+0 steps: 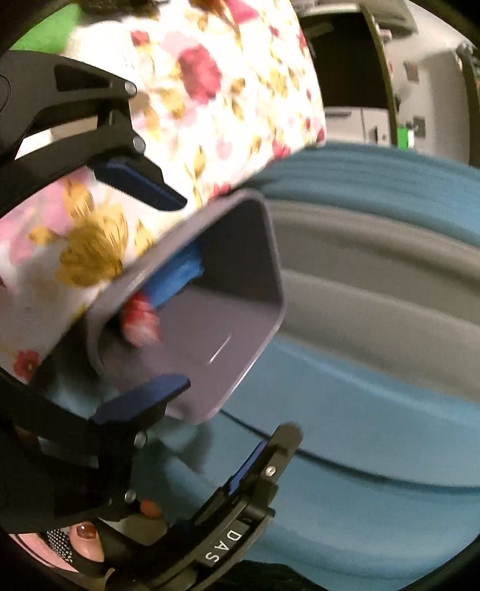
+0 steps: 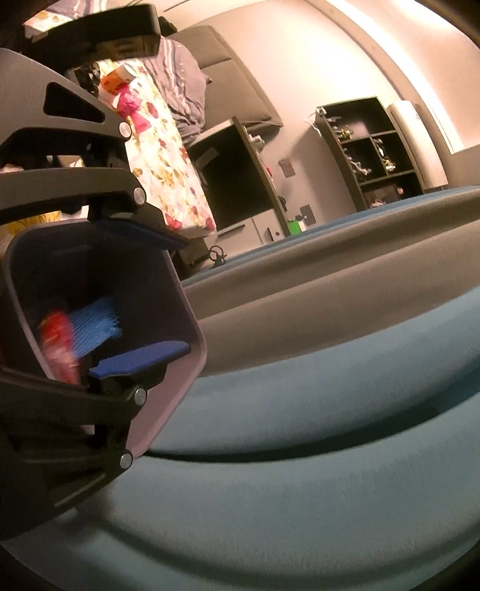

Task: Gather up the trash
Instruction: 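Carry the net and wrapper over the grey bin and open both grippers, then move both grippers back over the remaining cups, then grasp the white grid-printed paper cup rim with the left gripper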

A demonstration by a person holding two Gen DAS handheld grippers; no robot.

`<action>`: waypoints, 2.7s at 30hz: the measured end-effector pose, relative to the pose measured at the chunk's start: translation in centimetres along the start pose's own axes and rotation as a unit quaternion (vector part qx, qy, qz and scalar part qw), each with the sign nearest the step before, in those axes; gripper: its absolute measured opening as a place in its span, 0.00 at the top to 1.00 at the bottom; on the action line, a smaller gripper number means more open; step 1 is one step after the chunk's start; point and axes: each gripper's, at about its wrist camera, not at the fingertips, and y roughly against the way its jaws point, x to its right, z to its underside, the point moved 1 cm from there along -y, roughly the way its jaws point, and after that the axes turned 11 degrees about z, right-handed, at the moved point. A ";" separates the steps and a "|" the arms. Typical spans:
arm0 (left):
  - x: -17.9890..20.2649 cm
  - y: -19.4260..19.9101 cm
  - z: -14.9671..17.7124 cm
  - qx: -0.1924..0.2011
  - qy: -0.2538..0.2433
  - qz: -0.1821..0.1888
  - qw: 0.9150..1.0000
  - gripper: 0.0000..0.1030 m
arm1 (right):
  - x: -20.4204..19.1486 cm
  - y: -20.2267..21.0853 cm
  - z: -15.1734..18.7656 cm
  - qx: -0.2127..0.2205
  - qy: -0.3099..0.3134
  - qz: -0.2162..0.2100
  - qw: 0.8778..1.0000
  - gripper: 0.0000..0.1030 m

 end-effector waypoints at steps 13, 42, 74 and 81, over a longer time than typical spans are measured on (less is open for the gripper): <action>-1.2 12.1 3.7 0.094 0.021 -0.136 0.986 0.06 | -4.2 7.0 2.9 0.052 0.069 0.031 0.996 0.15; -10.4 28.4 13.6 0.093 0.058 -0.276 0.955 0.12 | -19.5 13.5 11.1 0.007 0.140 -0.099 0.985 0.14; -12.8 28.6 14.0 0.074 0.106 -0.263 0.956 0.98 | -20.9 12.0 12.5 -0.025 0.161 -0.112 0.980 0.14; -13.0 33.2 14.3 0.123 0.117 -0.295 0.940 0.98 | -23.2 11.4 13.4 -0.042 0.180 -0.138 0.973 0.14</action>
